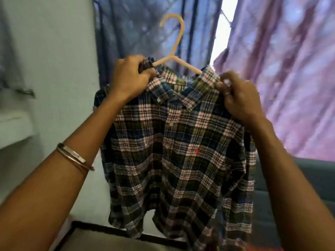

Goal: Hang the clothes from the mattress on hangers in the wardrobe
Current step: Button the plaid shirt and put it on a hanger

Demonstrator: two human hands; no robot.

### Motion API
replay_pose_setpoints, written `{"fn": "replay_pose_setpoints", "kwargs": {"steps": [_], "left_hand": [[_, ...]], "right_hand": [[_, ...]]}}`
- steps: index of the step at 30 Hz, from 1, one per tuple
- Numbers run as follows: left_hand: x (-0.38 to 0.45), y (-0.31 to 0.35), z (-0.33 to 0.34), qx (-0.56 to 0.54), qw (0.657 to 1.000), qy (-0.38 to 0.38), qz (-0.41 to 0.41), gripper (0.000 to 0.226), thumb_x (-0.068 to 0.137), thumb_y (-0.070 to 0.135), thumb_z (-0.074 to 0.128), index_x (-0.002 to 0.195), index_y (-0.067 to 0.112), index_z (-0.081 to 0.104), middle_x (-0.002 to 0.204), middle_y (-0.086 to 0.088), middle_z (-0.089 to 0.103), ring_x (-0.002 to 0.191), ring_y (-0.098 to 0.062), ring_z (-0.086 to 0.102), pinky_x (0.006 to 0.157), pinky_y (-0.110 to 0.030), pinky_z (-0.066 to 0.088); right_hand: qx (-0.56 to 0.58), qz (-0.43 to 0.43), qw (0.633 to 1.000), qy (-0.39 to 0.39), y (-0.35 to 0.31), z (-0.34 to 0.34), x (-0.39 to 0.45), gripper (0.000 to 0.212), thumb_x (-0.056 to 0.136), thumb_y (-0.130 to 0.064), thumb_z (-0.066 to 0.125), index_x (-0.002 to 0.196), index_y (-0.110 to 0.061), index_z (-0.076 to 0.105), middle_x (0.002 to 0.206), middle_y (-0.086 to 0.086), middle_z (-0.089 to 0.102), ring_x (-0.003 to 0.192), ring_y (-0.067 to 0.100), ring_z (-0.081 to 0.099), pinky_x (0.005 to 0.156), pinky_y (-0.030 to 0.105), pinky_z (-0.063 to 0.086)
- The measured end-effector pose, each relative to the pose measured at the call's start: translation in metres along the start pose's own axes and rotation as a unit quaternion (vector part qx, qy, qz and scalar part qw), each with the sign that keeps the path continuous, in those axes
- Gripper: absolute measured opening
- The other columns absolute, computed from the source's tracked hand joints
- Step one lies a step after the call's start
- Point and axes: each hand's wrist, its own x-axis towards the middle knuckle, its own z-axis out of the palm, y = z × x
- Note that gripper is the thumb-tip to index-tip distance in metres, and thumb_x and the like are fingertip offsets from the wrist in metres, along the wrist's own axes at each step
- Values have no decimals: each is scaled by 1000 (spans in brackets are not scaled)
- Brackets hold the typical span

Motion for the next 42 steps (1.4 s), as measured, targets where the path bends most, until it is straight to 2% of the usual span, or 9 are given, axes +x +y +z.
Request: {"fn": "replay_pose_setpoints", "kwargs": {"steps": [4, 8, 13, 19, 24, 28, 34, 40, 42], "left_hand": [[3, -67, -63, -3, 992, 63, -109, 22, 83, 31, 64, 88, 10, 67, 78, -7, 61, 80, -27, 57, 65, -32, 38], [18, -128, -126, -12, 979, 110, -170, 20, 81, 31, 64, 77, 11, 63, 62, 3, 51, 65, -16, 46, 61, -32, 37], [39, -189, -191, -19, 968, 157, -194, 20, 84, 26, 65, 78, 6, 66, 65, -3, 53, 58, -13, 45, 58, -35, 39], [65, -266, -286, 118, 970, 157, -140, 19, 87, 23, 65, 81, 5, 62, 68, -8, 52, 62, -21, 49, 61, -32, 39], [81, -315, -349, 363, 922, 118, -69, 58, 86, 42, 59, 137, 17, 45, 126, -13, 57, 118, -31, 52, 96, -46, 41], [106, -345, -396, 502, 862, 66, -36, 70, 89, 48, 54, 149, 26, 27, 144, -3, 38, 132, -25, 36, 102, -39, 26], [160, -384, -431, 610, 789, -28, -67, 56, 93, 41, 52, 144, 33, 31, 143, 5, 33, 130, -17, 38, 104, -40, 32], [223, -427, -450, 653, 757, -15, 23, 41, 92, 40, 50, 134, 37, 45, 129, 7, 42, 119, -15, 45, 95, -40, 37], [249, -444, -457, 653, 754, 18, 77, 36, 92, 38, 51, 129, 35, 51, 125, 7, 46, 116, -16, 47, 92, -39, 40]], "right_hand": [[17, -91, 995, 29, -82, 72, 40, 35, 92, -20, 46, 127, -14, 51, 112, 16, 61, 97, 39, 59, 71, 46, 45], [15, -169, 985, -8, -148, 138, 61, 80, 85, -51, 48, 150, -10, 24, 137, 16, 45, 118, 33, 42, 90, 51, 36], [-50, -197, 978, -45, -232, 202, 99, 121, 65, -69, 67, 150, -4, 10, 139, 19, 37, 116, 35, 39, 86, 59, 40], [-20, -230, 973, -5, -340, 262, 155, 113, 65, -66, 59, 148, -1, 22, 119, 21, 50, 104, 37, 49, 74, 51, 46], [29, -243, 969, 35, -414, 292, 203, 106, 64, -66, 60, 145, -4, 33, 113, 20, 53, 100, 38, 51, 67, 48, 48], [31, -217, 975, 16, -462, 307, 251, 106, 68, -70, 62, 149, -12, 24, 125, 13, 47, 113, 34, 45, 76, 45, 45], [-2, -188, 982, 29, -513, 327, 336, 102, 76, -74, 52, 150, -17, 11, 139, 8, 36, 127, 28, 35, 91, 44, 41], [-23, -191, 981, 10, -506, 317, 426, 85, 58, -78, 64, 126, -29, 51, 114, 3, 56, 108, 26, 54, 74, 37, 45], [-30, -168, 985, 7, -487, 313, 460, 110, 35, -90, 59, 129, -34, 53, 113, 2, 61, 104, 28, 58, 81, 38, 51]]}}
